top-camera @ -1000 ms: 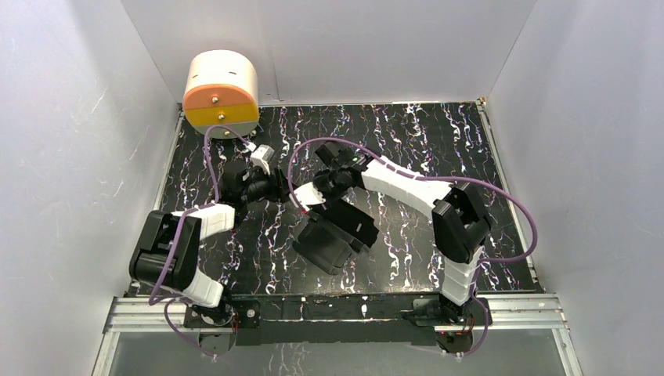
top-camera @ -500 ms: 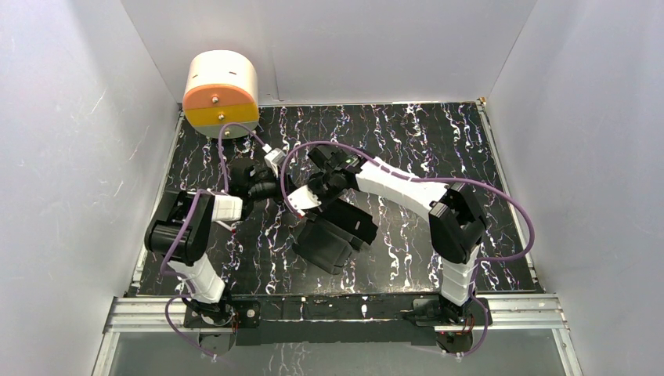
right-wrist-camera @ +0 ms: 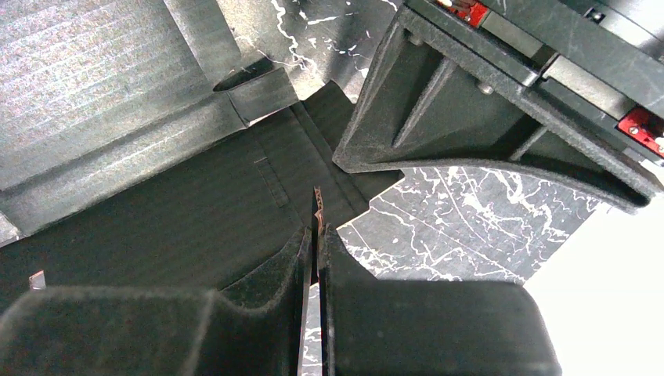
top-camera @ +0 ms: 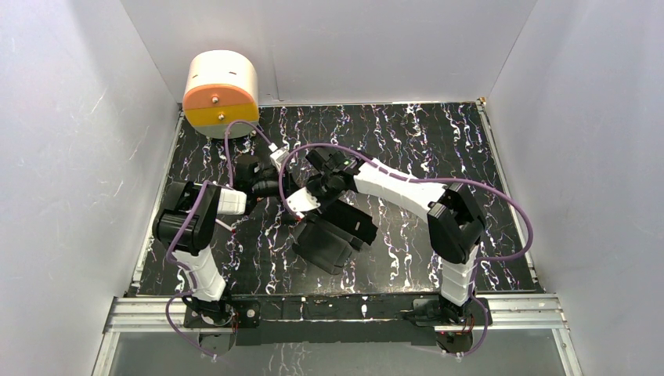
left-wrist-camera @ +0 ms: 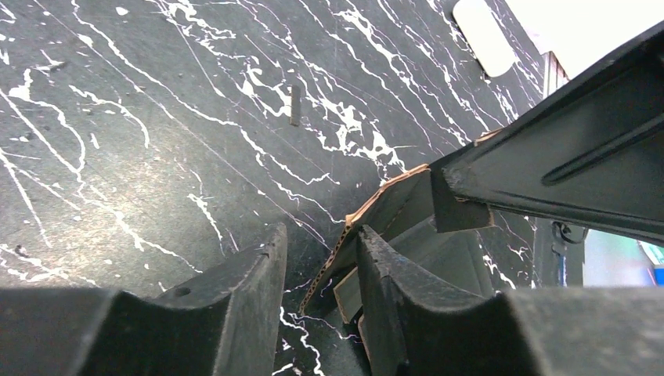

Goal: Fold the paper box
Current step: Fold the paper box at the center of the board.

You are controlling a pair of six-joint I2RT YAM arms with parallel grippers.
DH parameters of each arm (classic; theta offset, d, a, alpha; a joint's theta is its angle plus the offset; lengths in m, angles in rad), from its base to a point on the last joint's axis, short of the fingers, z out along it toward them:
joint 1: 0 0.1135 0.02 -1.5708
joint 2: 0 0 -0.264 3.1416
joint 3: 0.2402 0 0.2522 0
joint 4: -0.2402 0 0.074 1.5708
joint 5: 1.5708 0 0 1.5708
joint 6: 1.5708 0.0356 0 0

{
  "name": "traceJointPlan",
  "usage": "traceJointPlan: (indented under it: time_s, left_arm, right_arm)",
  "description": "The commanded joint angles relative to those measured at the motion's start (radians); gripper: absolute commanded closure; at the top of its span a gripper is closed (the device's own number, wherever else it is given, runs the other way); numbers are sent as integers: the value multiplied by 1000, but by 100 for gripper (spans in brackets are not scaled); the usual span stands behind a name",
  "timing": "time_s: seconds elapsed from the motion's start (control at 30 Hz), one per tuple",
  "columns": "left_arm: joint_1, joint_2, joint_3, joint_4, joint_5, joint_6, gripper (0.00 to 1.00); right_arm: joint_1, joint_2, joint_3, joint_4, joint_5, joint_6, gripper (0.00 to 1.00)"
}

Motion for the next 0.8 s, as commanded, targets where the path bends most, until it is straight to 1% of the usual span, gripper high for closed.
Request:
traceJointPlan:
  time_s: [0.0,0.13,0.2,0.3,0.43,0.57,0.63,0.77]
  left_arm:
    - [-9,2,27,22,70,37,66]
    - [-20,-9,22,24,93,47,77]
    - [-29,-16,19,26,87,56,82]
    - [-35,-27,6,33,65,69,88]
    - [-38,-56,-19,56,43,81,99]
    - [-41,-93,-54,93,15,97,100]
    - [-46,-114,-80,120,-1,104,100]
    - [-55,-153,-115,160,-39,120,100]
  right_arm:
    - [11,19,39,-23,10,-16,85]
    - [14,23,44,-26,13,-14,85]
    - [16,26,49,-28,21,-7,85]
    - [20,26,51,-1,49,27,84]
    - [24,12,51,19,72,60,79]
    - [26,-24,29,48,86,103,71]
    - [26,-44,14,72,122,134,66]
    - [21,-81,-10,70,176,205,58]
